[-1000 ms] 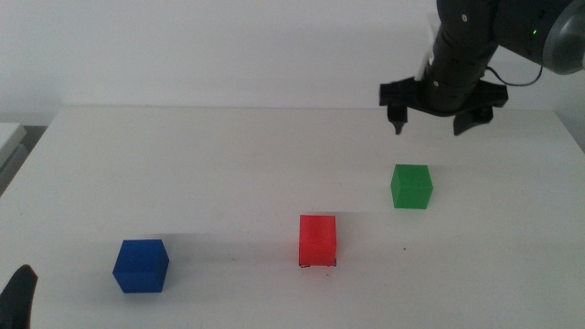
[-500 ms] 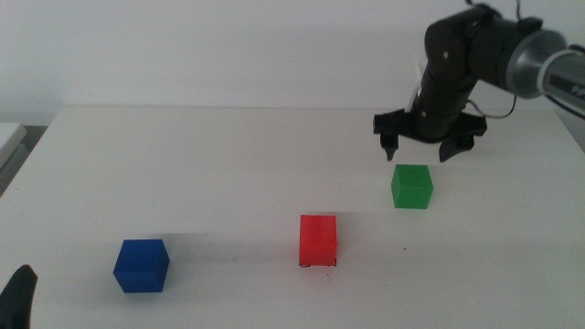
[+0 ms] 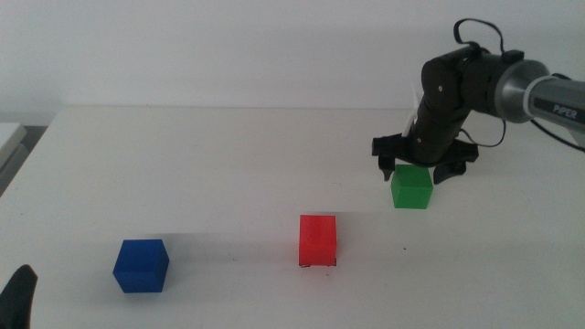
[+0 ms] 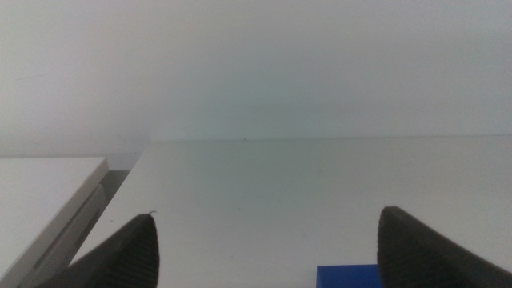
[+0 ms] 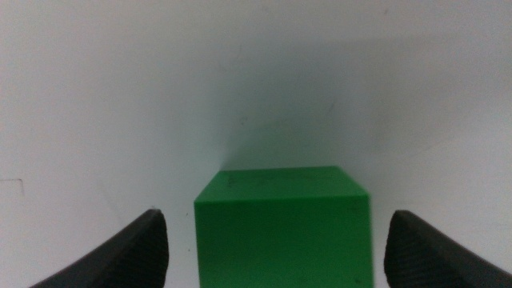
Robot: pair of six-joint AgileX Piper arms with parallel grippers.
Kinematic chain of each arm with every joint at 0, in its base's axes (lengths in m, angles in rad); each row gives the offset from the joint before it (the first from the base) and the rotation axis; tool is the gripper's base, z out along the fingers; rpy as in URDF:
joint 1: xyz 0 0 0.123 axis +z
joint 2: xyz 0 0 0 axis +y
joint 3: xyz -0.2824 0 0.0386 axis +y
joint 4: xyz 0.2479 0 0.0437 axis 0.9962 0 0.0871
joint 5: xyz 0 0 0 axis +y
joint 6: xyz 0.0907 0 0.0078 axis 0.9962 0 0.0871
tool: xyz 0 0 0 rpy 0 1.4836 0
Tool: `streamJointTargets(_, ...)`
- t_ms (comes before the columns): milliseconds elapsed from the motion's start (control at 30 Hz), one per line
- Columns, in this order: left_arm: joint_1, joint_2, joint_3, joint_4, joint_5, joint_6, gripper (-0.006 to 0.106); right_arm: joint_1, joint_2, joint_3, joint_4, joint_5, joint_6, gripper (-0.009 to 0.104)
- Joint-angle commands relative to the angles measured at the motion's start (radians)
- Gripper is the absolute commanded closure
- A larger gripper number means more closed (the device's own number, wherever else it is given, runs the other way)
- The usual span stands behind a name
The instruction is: Stack red cubes first, then green, then blue cubes in a specific spot.
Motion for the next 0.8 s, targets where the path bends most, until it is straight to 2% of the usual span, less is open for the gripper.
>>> streamJointTargets(0, 0.001, -0.004, -0.001, 0.001, -0.011, -0.002, 0.008, -0.009, 0.015, 0.008, 0.012, -0.007, 0.006, 0.016)
streamJointTargets(100, 0.001, -0.004, -0.001, 0.001, -0.011, -0.002, 0.008, -0.009, 0.026, 0.008, 0.015, -0.011, 0.006, 0.019)
streamJointTargets(200, 0.001, -0.004, -0.001, 0.001, -0.011, -0.002, 0.008, -0.009, 0.035, 0.008, 0.008, -0.012, 0.014, 0.03)
streamJointTargets(267, 0.001, -0.004, -0.001, 0.001, -0.011, -0.002, 0.008, -0.009, 0.035, 0.008, -0.014, -0.009, 0.047, 0.047)
streamJointTargets(367, 0.001, -0.004, -0.001, 0.001, -0.011, -0.002, 0.008, -0.004, -0.003, 0.008, -0.04, 0.016, 0.06, 0.083)
streamJointTargets(433, 0.001, -0.004, -0.001, 0.001, -0.011, -0.002, 0.008, 0.015, -0.053, 0.008, -0.062, 0.055, 0.083, 0.097)
streamJointTargets(500, 0.001, -0.004, -0.001, 0.001, -0.011, -0.002, 0.008, 0.051, -0.118, 0.008, -0.111, 0.122, 0.13, 0.096)
streamJointTargets(600, 0.001, -0.004, -0.001, 0.001, -0.011, -0.002, 0.008, 0.128, -0.199, 0.008, -0.172, 0.192, 0.168, 0.089)
streamJointTargets(767, 0.001, -0.004, -0.001, 0.001, -0.011, -0.002, 0.008, 0.285, -0.255, 0.008, -0.181, 0.223, 0.247, 0.078)
